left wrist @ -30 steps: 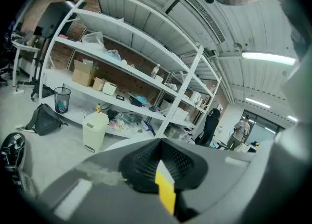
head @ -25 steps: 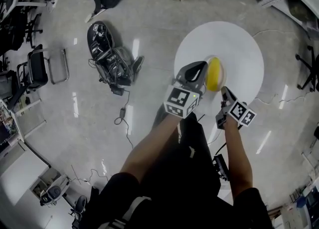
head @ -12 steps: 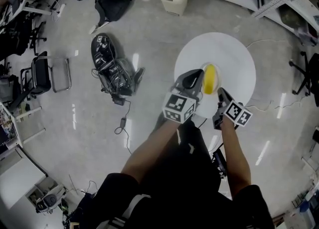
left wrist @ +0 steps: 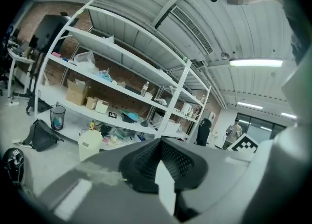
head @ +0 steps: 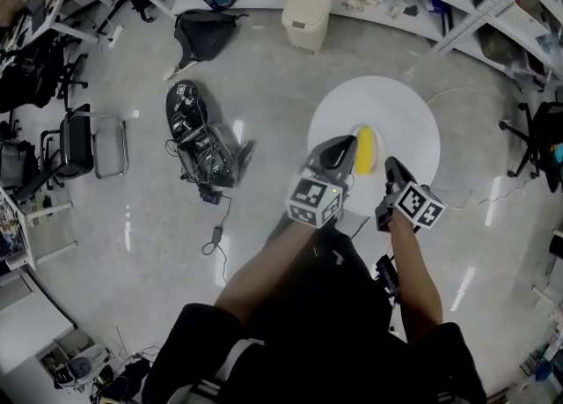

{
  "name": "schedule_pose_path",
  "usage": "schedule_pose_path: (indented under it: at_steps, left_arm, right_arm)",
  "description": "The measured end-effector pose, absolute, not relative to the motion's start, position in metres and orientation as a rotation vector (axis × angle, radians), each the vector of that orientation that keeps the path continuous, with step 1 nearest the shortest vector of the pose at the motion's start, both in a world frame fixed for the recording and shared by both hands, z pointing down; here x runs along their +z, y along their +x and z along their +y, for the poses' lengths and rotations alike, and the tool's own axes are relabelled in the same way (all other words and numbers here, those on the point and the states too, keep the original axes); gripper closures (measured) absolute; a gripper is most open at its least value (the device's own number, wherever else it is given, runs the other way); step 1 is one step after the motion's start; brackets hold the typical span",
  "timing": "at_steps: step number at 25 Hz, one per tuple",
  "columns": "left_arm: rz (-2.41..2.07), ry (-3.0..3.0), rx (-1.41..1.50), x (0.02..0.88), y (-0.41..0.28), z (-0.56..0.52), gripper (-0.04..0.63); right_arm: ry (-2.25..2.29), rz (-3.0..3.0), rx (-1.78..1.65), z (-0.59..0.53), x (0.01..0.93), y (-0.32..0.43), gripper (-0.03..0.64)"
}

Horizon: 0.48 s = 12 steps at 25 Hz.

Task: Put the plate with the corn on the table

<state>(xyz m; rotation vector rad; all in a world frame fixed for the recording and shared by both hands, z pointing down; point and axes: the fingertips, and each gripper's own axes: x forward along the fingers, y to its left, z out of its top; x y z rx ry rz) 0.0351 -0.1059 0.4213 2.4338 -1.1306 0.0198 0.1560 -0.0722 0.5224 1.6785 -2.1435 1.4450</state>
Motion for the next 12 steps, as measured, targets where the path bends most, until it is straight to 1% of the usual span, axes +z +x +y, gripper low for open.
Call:
schedule_pose_path:
  at_steps: [12]
  left_arm:
    - [-1.195, 2.521, -0.017, 0.366, 0.030, -0.103, 0.591]
  right_arm:
    - [1.780, -2.336, 1.140, -0.081, 0.432, 0.147, 0.607]
